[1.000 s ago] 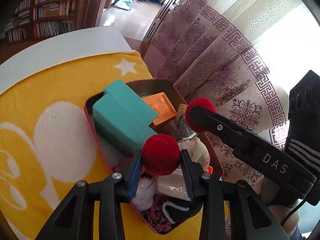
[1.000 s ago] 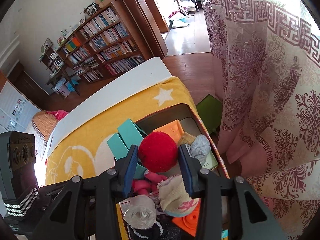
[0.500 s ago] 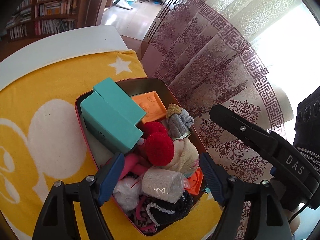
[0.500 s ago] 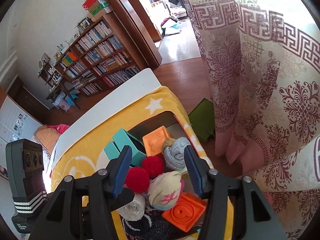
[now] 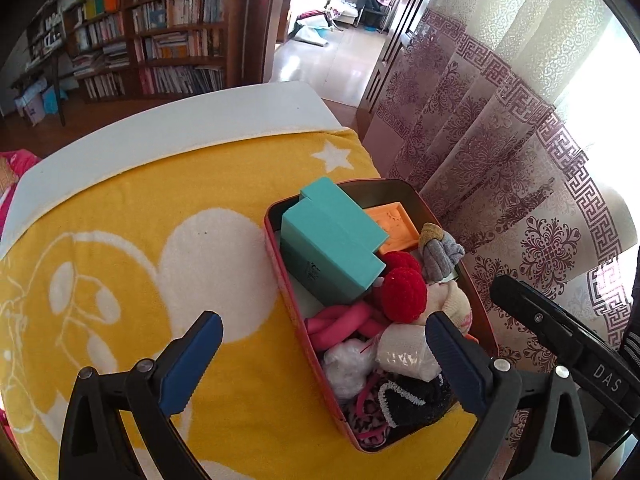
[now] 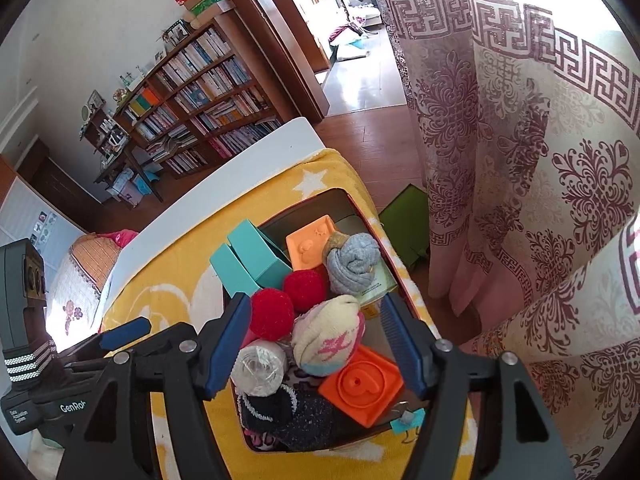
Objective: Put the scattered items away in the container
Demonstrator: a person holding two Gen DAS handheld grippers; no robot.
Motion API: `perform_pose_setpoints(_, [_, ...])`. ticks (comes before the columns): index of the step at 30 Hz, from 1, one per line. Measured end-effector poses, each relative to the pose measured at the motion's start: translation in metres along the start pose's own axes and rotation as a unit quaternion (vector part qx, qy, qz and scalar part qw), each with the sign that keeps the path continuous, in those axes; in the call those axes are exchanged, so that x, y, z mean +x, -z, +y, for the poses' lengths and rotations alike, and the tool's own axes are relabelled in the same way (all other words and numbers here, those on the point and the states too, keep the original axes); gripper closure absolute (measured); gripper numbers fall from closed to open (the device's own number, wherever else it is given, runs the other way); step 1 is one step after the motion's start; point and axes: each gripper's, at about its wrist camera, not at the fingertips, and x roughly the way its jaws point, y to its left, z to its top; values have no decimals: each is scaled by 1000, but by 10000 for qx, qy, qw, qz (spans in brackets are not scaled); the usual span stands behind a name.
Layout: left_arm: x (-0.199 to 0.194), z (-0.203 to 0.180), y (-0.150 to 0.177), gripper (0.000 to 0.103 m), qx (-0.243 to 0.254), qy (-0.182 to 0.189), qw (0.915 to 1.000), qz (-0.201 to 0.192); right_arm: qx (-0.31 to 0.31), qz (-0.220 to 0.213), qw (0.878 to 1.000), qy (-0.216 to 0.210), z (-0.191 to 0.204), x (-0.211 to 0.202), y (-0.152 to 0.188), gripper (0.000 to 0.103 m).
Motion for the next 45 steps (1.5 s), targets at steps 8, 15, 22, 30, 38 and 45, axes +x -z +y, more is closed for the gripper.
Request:
perform_pose_setpoints(8, [-39,16,8,1,-369,-874,9945,-443,-255,170,9995,11,5,1,17,31])
perform_pose_setpoints(15, [-70,13,17,1,-518,-813,9923,-780,-320,185,9992,-140,15,1,22,30])
perform_pose_setpoints(22, [-87,9,26,1,-687,-724,9925,-703,-473,89,9988,-107,24,-7,28,28])
perform_pose_setpoints(30, [-113,-4,38,1,-150,-711,9940,-815,-423,-57,9987,278,26,-35,50,26])
perform_pose_setpoints(38, [-141,-12,59,1,-26,-154,9960,-875,-430,-192,9972,589,31,-71,80,26])
perform_pose_setpoints(45, [-137,-34,72,1,290,3,9980,-554,-484,-397,9941,890,27,-106,104,24])
